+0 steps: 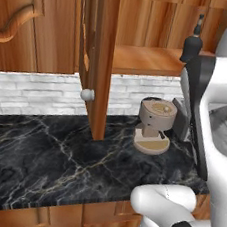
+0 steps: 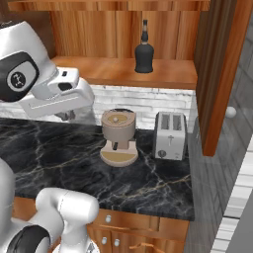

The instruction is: There is a bowl on the dining counter. Grab a lemon wedge from the fridge and place it in the bowl. Then get the liquor bottle and glass cup from the cabinet and place them next to the bowl.

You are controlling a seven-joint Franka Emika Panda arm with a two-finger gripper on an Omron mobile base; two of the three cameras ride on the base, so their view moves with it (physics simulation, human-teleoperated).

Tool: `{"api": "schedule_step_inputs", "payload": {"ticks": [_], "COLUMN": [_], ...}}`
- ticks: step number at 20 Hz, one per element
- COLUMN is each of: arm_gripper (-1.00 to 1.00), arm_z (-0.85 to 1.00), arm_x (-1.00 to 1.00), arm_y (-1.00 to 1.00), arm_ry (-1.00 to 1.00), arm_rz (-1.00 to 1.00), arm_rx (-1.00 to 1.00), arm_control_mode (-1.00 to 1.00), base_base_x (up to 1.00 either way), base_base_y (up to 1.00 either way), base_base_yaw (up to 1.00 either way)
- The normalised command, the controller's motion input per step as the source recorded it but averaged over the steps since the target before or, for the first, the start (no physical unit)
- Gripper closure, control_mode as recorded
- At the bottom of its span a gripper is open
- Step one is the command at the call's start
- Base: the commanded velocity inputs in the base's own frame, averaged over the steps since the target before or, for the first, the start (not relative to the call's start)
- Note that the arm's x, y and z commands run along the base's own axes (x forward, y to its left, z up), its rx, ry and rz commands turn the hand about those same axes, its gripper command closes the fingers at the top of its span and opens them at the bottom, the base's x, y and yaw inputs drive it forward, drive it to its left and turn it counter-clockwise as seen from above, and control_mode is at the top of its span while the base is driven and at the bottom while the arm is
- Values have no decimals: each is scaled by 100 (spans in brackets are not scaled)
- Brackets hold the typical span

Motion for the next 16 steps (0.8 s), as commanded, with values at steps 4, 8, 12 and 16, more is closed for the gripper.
{"api": "schedule_step_inputs", "payload": {"ticks": [4,8,12,16], "arm_gripper": [100,100,100,100], "arm_z": [-20,-6,0,0], "arm_x": [3,-6,0,0], "arm_y": [12,0,0,0], "arm_ry": [4,0,0,0], "arm_rz": [0,0,0,0], "arm_rx": [2,0,0,0], "arm_control_mode": [-100,100,100,100], "base_base_x": [0,-16,-100,-100], "base_base_y": [0,0,0,0], "base_base_yaw": [0,0,-3,-4]}}
